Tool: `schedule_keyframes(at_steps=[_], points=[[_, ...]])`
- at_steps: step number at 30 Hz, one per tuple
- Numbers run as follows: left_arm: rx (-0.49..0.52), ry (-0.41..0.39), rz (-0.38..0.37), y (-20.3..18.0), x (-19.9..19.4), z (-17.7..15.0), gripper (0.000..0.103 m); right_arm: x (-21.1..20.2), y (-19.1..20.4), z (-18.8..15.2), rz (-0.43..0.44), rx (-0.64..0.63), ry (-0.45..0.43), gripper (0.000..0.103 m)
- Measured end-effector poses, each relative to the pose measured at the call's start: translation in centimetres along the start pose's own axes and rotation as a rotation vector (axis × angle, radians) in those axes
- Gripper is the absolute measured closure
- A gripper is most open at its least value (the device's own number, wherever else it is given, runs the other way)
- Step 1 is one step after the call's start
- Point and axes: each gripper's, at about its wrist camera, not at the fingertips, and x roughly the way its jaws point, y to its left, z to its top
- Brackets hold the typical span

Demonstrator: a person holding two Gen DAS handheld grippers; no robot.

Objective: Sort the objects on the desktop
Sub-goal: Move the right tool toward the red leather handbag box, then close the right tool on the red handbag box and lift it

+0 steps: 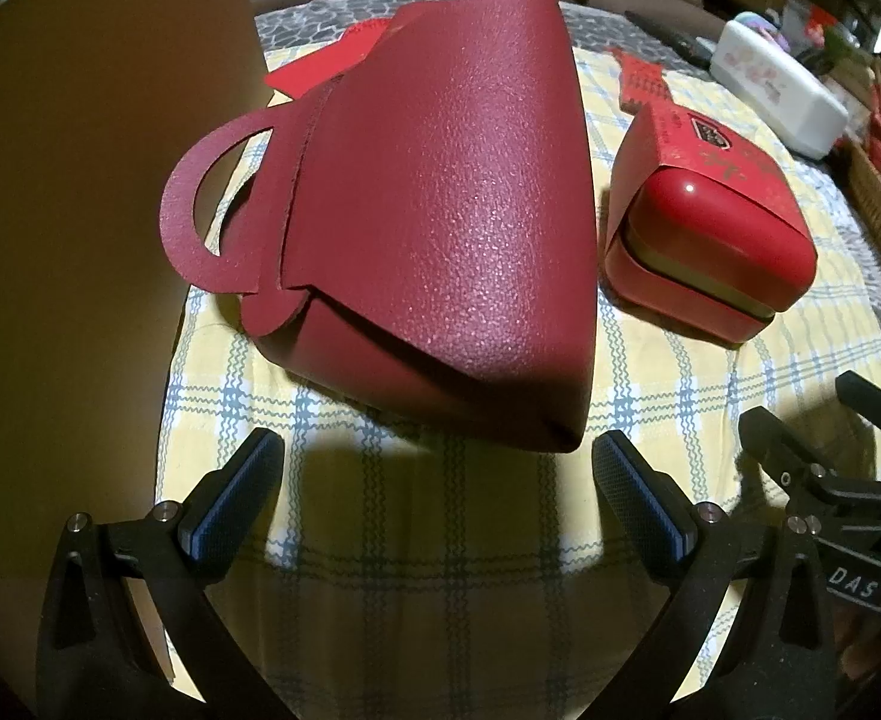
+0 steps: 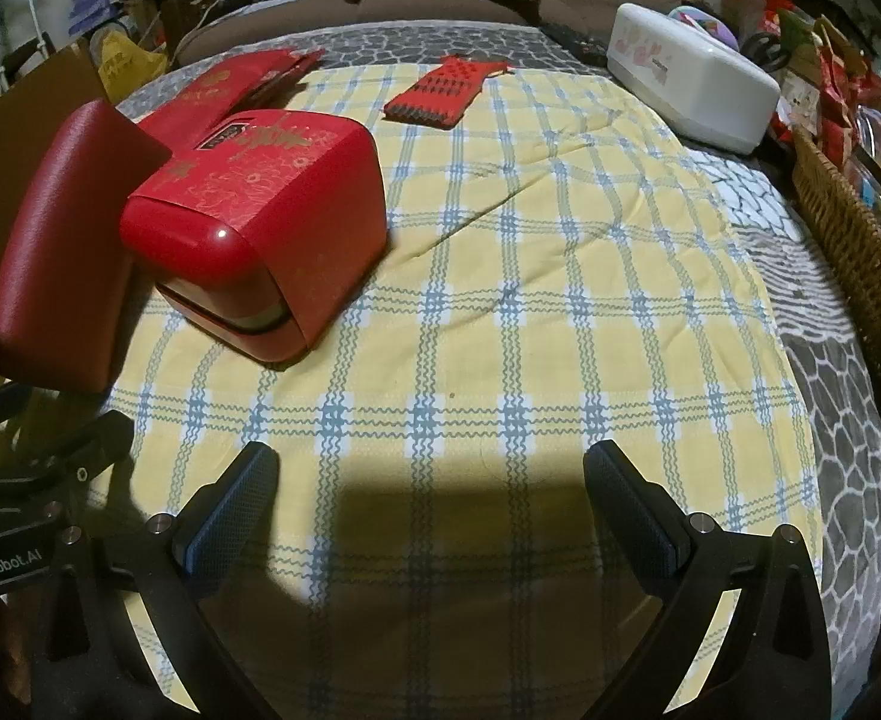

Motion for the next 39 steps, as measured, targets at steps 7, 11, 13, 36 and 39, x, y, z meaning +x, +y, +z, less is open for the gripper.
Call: schedule_keyframes(at_steps=[7, 11, 13, 36, 39], points=[[-0.009, -0.059, -0.089, 1.0, -1.7, -0.9, 0.000, -1.6, -0.4, 0.5, 0.044, 0.027, -0.022, 0.000], [0.002, -0.096, -0.094, 1.1, -2.6, -0.3, 0.000, -3.5, -0.1, 1.6, 0.037, 0.020, -0.079, 0.000], [-0.004, -0.095, -0.102, 0.8, -2.4, 0.5, 0.000, -4.4, 0.1, 2.2, 0.056, 0.025, -0.100, 0.000], [-0.034, -0.100, -0.155, 1.3, -1.9, 1.4, 0.025, -6.4, 7.7, 14.3, 0.363, 0.004, -0.064, 0.027], [-0.039, -0.100, -0.163, 1.6, -1.9, 1.5, 0.025, -4.9, 8.7, 14.7, 0.370, -0.007, -0.025, 0.032]])
